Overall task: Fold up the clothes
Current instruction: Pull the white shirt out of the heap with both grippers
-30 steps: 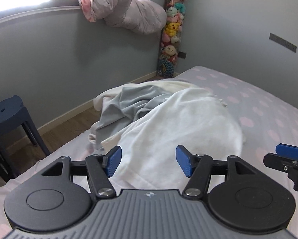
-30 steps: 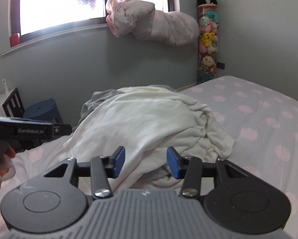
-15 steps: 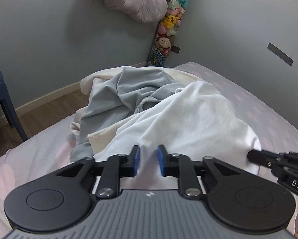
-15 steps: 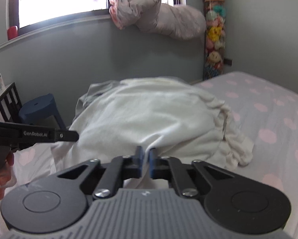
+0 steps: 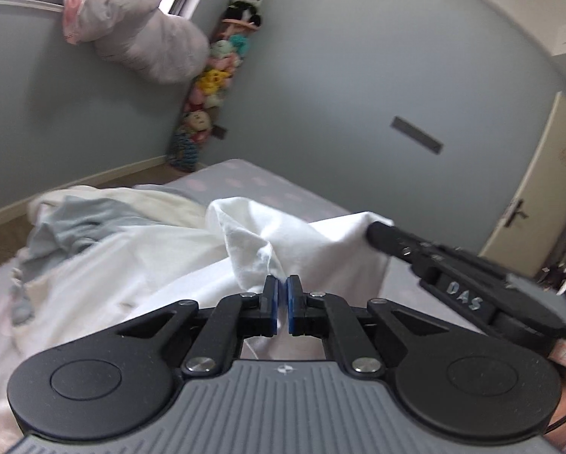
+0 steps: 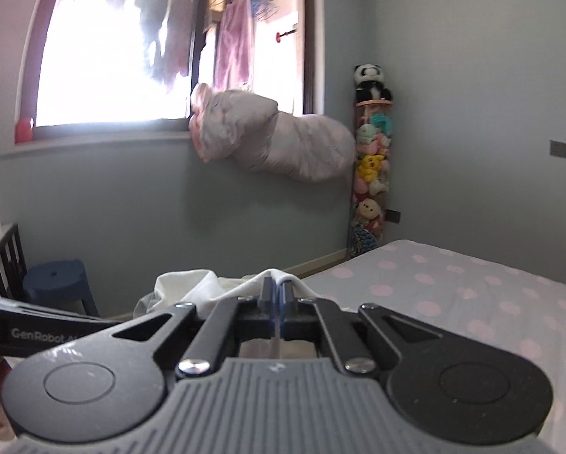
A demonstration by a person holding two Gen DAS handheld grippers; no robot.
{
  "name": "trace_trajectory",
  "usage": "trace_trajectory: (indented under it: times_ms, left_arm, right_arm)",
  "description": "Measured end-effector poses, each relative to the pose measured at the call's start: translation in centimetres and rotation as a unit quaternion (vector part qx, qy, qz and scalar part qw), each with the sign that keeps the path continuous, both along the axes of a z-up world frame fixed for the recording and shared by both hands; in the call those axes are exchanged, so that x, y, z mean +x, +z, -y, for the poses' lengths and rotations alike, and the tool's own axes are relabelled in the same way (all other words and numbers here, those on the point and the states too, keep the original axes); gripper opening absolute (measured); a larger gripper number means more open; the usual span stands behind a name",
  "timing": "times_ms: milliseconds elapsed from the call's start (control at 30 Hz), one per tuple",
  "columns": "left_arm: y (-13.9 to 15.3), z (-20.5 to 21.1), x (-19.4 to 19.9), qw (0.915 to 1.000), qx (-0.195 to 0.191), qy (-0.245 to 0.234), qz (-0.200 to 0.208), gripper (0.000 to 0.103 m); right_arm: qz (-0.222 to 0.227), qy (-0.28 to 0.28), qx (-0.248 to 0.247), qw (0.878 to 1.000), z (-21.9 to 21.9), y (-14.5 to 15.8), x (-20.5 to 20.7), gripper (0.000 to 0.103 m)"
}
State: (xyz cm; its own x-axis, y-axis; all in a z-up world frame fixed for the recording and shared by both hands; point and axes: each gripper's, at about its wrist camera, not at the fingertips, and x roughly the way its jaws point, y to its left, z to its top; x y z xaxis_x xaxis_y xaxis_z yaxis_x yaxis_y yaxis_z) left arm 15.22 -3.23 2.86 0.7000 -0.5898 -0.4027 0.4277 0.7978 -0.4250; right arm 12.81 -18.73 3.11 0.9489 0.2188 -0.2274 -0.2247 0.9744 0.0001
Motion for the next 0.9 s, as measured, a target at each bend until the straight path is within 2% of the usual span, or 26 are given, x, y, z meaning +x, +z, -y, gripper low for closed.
trace_trajectory:
  times_ms: [100,267,400,533,700,800,900]
  left_arm:
    - [1.1,2.9,-3.5,0.9996,-0.017,-0.023,-0.002,0.003]
    - [0.8,7.2,-8.6,0.9967,-0.042,-0.057,-0.039,0.003]
    - [-1.0,11.0,-12.9,0.9928,-0.024,-0.097,-0.066,0.003]
    - [-3.7,14.0,-16.1,0.9826,-0.011,-0.153,-0.104,0.003]
    - [-5.6,16.6,-19.0,0.9671,0.013,-0.215,-0.136,0.003]
    - [-6.7,17.6,-19.4,0.9623,0.046,-0.223,-0.148,0.004]
    - [-7.4,17.0,-18.9,0.9632,0.075,-0.204,-0.159,0.004]
  right_arm:
    - [0.015,-0.019,0.007,1.0,2.8,1.2,-4.6,0.002]
    - [0.026,-0.057,0.026,0.998,7.7,2.0,-13.6,0.002]
    - [0.013,-0.09,0.03,0.995,10.9,0.9,-20.3,0.002]
    - [-0.011,-0.129,0.027,0.991,13.5,-0.6,-26.2,0.002]
    - [-0.061,-0.193,0.041,0.978,17.1,-3.2,-31.3,0.002]
    - [-0.12,-0.213,0.063,0.968,18.8,-5.8,-32.2,0.002]
    - [-0.153,-0.22,0.067,0.961,19.4,-7.7,-32.6,0.003]
